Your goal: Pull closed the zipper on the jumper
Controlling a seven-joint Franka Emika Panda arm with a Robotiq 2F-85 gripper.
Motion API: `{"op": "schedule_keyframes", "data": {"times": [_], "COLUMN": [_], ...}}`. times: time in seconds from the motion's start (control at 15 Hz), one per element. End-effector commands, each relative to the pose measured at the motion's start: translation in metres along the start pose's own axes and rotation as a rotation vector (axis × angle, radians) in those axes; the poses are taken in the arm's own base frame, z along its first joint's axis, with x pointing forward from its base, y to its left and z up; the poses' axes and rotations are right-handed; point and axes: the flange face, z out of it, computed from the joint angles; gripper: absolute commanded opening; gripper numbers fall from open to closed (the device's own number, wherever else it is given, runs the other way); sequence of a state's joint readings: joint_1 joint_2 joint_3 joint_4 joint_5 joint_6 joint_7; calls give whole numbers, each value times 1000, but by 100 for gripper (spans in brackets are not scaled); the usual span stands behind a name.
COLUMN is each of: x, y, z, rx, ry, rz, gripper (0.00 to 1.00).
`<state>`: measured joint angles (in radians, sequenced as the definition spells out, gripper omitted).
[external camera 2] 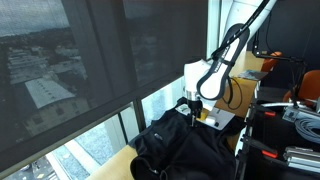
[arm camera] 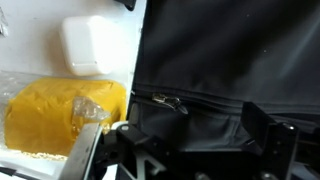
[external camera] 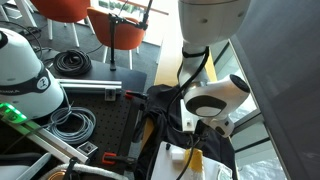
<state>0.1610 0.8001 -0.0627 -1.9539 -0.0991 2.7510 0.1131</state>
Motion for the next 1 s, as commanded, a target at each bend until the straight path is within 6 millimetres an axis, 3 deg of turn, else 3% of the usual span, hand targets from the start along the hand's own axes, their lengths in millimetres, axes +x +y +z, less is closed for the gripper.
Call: {"op": "schedule_keyframes", "data": {"times": [0.0,0.93], "x": [9,13], "y": [1,-2], "z": [4,16], "rx": [-21,-23], "ry": [27,21], "rz": [-15,-15], "gripper": [100,100]}}
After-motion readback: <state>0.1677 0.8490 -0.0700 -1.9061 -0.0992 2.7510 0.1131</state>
